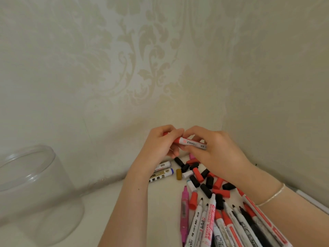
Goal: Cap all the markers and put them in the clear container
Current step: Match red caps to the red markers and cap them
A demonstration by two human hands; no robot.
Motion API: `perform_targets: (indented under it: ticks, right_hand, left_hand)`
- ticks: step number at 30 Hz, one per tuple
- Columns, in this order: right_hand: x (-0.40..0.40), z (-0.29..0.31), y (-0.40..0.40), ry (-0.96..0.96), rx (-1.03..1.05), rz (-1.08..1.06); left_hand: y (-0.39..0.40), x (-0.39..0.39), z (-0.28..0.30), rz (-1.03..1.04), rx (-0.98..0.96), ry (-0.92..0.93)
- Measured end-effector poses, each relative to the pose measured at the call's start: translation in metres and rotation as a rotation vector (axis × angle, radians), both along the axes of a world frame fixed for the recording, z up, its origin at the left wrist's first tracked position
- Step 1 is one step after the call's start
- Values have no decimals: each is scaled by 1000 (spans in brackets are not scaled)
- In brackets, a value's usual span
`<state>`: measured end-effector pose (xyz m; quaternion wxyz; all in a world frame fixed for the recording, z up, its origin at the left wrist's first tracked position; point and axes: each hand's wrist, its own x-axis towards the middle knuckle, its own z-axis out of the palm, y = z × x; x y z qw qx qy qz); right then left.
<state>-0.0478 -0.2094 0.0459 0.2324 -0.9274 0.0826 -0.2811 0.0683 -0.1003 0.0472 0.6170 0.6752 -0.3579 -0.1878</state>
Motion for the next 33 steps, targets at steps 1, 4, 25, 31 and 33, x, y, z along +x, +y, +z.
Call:
perform_targets:
  ticks: [1, 4, 25, 31, 33]
  right_hand:
    - [0, 0, 0, 3, 27, -1]
    - [2, 1, -4, 55, 114, -12]
    - [-21, -38, -51, 438, 321, -269]
    - [-20, -35, -47, 351, 392, -267]
    - [-19, -33, -46, 326, 415, -250]
  left_hand:
    - [0, 0, 0, -3, 6, -12]
    - [0, 2, -3, -44, 44, -4]
    - [-13, -3, -42, -353, 903, -108]
    - [-34, -26, -49, -238, 1197, -587]
    - [-37, -32, -50, -229, 1207, -621]
